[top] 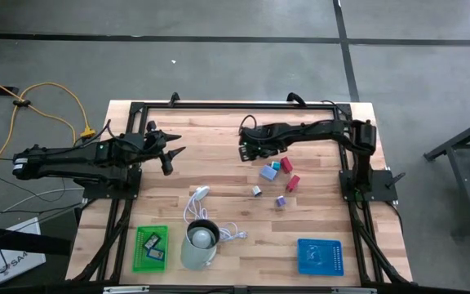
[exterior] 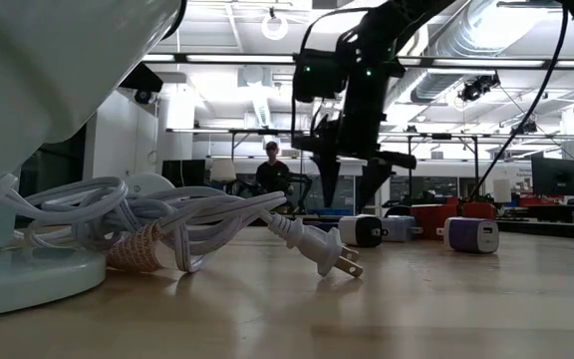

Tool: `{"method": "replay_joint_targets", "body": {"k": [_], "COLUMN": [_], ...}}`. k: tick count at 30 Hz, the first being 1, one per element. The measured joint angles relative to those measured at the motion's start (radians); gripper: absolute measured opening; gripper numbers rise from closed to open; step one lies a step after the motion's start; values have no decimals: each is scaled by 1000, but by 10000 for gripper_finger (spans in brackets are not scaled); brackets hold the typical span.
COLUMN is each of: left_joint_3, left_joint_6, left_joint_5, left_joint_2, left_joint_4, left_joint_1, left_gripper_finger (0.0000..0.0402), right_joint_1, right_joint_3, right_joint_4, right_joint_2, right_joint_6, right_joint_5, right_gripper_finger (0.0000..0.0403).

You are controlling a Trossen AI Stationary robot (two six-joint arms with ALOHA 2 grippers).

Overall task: Pick & Place Office items
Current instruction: Put the blue digital timer into the green basket

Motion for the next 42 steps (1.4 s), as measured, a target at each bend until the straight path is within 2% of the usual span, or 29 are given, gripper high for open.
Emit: {"method": "replay_joint_targets", "body": {"k": [32,42], "left_joint_3": [0,0], "left_joint_6": [-1,-1], "left_joint_5": [0,0], "left_joint_2": [0,0], "left_joint_4": [0,0], "left_joint_1": [0,0], "left_gripper_finger": [191,191], "right_joint_1": [-4,4], "right_joint_3": [0,-82], "right_joint_4": [-42,46], "right_joint_2": [-1,-2], "right_joint_6": [-26,5], "right_joint_5": [95,93], "right_gripper_finger": [233,233]}}
